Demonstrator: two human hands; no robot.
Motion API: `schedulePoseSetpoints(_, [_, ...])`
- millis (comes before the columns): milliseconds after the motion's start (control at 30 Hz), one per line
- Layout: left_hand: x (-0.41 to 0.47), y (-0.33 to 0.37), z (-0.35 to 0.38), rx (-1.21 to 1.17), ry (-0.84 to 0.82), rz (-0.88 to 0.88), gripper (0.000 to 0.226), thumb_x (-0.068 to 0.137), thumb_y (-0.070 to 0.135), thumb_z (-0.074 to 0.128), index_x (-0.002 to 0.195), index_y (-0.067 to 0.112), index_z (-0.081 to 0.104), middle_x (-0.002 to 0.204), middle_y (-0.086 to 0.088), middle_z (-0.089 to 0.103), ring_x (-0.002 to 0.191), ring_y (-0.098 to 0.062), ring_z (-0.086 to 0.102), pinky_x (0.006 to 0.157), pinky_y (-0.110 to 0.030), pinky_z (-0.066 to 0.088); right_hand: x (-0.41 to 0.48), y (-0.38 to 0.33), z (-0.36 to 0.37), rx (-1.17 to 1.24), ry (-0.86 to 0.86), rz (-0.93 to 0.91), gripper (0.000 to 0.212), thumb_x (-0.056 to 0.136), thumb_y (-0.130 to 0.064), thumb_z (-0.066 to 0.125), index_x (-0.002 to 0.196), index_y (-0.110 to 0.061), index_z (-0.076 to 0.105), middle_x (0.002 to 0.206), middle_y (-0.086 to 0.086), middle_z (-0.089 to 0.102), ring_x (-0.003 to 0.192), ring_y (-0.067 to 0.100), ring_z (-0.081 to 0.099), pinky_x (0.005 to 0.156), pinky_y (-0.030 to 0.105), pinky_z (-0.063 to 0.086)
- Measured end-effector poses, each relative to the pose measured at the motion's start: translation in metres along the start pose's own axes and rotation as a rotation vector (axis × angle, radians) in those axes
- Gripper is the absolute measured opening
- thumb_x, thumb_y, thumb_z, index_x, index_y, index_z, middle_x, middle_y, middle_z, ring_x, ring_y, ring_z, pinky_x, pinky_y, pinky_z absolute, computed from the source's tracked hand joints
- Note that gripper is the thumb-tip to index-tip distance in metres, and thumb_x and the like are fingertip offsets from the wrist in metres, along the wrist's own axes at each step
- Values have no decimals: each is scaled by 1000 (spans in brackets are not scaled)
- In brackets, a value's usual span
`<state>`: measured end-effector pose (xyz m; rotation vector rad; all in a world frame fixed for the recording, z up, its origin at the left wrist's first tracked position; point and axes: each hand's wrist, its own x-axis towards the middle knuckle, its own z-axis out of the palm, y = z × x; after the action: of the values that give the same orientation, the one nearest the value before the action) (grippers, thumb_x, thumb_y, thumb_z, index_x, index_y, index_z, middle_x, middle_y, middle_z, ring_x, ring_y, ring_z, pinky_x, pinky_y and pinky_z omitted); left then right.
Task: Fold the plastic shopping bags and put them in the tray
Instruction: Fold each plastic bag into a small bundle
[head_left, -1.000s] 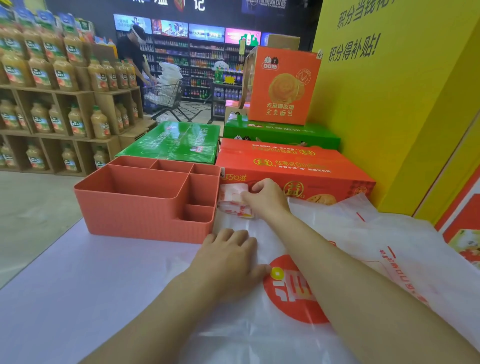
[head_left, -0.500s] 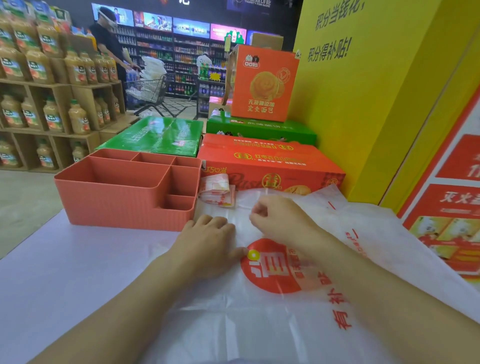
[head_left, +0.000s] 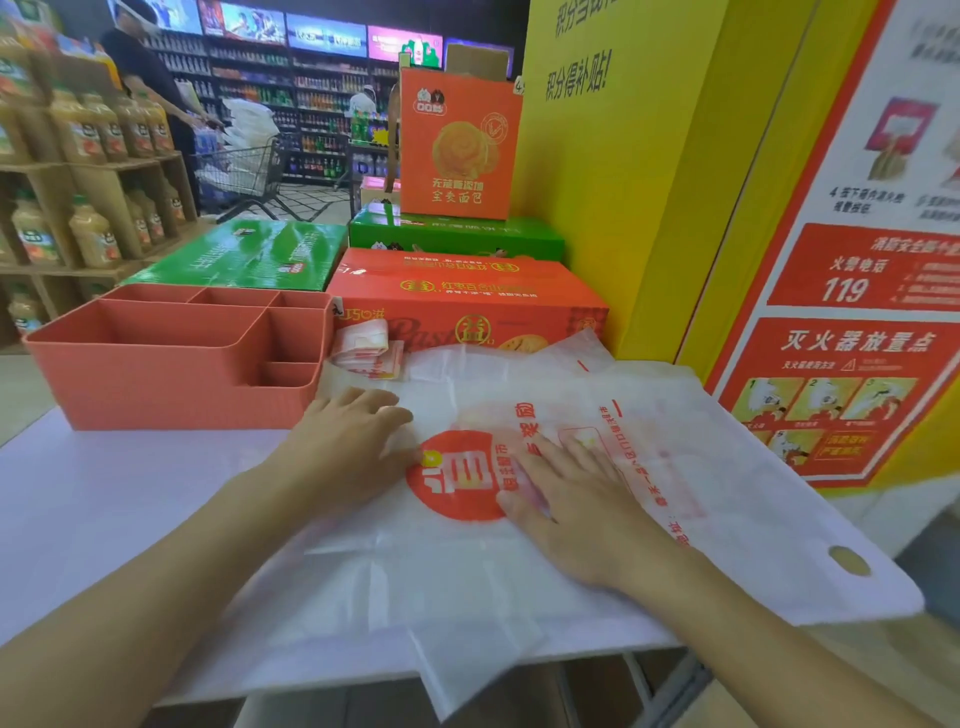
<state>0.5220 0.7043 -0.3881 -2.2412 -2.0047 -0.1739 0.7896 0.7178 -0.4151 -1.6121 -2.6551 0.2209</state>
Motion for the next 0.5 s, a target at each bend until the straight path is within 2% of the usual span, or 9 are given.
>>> schedulePoseSetpoints(67, [-13, 11, -12, -138, 75, 116, 47, 96, 59, 47, 136, 37, 55, 140, 13, 52, 128, -14, 48, 102, -33, 40, 1, 0, 1, 21, 25, 1, 76, 97, -74, 16, 162, -36, 2, 170, -9, -5, 155, 19, -16, 126, 45, -7])
schedulePoseSetpoints(133, [-36, 26, -24, -341, 27, 234, 42, 94, 58, 52, 130, 39, 59, 124, 20, 56, 113, 0, 53, 94, -19, 40, 2, -1, 2, 42, 66, 6, 76, 97, -73, 21, 162, -33, 11, 170, -7, 3, 156, 20, -9, 126, 44, -4])
schedulePoseSetpoints(200, [-59, 41, -28, -393, -62, 382, 48, 90, 63, 54, 132, 40, 57, 126, 28, 52, 115, 10, 45, 97, -5, 30, 2, -1, 3, 59, 157, -14, 75, 97, -72, 27, 159, -30, 23, 168, -5, 17, 156, 21, 6, 126, 43, 4])
schedulePoseSetpoints(267, [-74, 48, -20, -322, -91, 448, 58, 88, 67, 55, 139, 39, 51, 137, 30, 42, 124, 13, 33, 100, 3, 14, -1, -1, 2, 81, 284, -69, 70, 97, -69, 32, 153, -27, 38, 156, -5, 38, 147, 22, 27, 123, 41, 20])
schedulePoseSetpoints(367, [-83, 49, -8, -281, -39, 434, 61, 89, 68, 54, 143, 40, 47, 145, 29, 36, 131, 9, 28, 100, 3, 8, -11, -1, -2, 161, 435, -215, 53, 97, -61, 37, 128, -26, 62, 125, -9, 54, 118, 15, 46, 103, 39, 42])
schedulePoseSetpoints(433, [-86, 49, -5, -282, -25, 420, 60, 90, 68, 51, 143, 40, 46, 147, 30, 35, 132, 10, 28, 102, 1, 9, -21, 1, -7, 201, 444, -295, 44, 99, -58, 44, 116, -25, 68, 115, -12, 53, 109, 12, 46, 97, 34, 43])
schedulePoseSetpoints(500, [-90, 49, -3, -285, -16, 408, 60, 91, 68, 49, 145, 41, 44, 148, 30, 34, 134, 10, 27, 104, -2, 12, -33, 4, -10, 197, 345, -342, 42, 99, -58, 46, 122, -30, 66, 121, -16, 49, 118, 8, 41, 104, 29, 35])
